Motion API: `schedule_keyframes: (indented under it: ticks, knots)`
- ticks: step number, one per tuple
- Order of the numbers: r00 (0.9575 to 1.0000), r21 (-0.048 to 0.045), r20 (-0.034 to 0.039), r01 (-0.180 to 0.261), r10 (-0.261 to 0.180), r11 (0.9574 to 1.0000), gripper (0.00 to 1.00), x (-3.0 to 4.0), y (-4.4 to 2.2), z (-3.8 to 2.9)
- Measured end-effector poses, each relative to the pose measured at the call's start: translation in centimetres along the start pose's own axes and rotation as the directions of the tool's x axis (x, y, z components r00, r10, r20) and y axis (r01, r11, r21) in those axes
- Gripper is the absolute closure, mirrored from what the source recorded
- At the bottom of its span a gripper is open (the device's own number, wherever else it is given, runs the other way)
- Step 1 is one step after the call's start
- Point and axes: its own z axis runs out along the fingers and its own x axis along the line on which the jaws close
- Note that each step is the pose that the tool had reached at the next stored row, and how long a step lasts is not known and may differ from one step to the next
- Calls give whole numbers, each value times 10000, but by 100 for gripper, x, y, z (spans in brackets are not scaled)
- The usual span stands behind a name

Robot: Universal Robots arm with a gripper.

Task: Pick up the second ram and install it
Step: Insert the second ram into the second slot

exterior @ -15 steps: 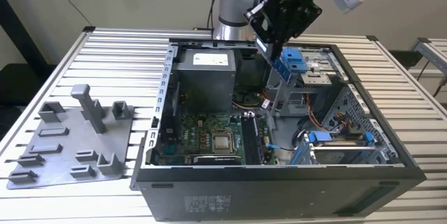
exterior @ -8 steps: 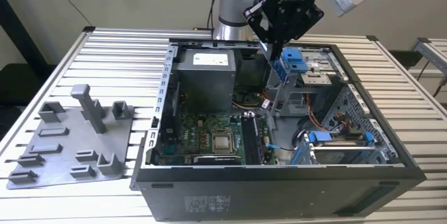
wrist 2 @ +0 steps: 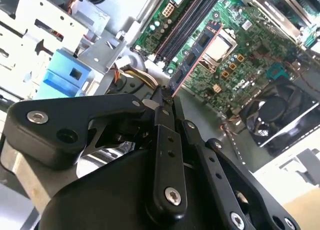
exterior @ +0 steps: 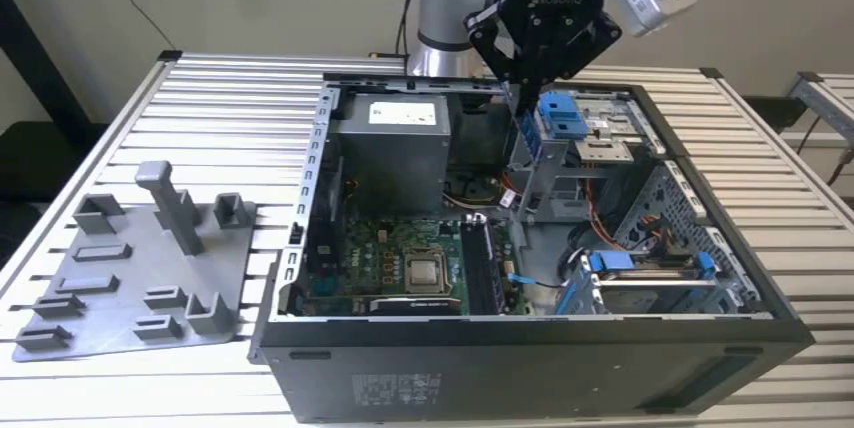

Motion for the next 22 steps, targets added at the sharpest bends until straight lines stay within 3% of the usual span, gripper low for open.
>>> schedule_keyframes:
  ticks: [5, 9, 11, 15, 22]
  knots:
    - [9998, 5, -17, -219, 219, 9998, 86, 1, -3, 7]
    - [9989, 9, -162, -437, 437, 9990, 86, 1, -4, 21]
    - [9984, 13, -172, -546, 546, 9985, 86, 2, -4, 31]
    - [9979, 14, -175, -629, 629, 9980, 86, 3, -6, 72]
    - [9976, 17, -290, -635, 636, 9980, 86, 5, -11, 159]
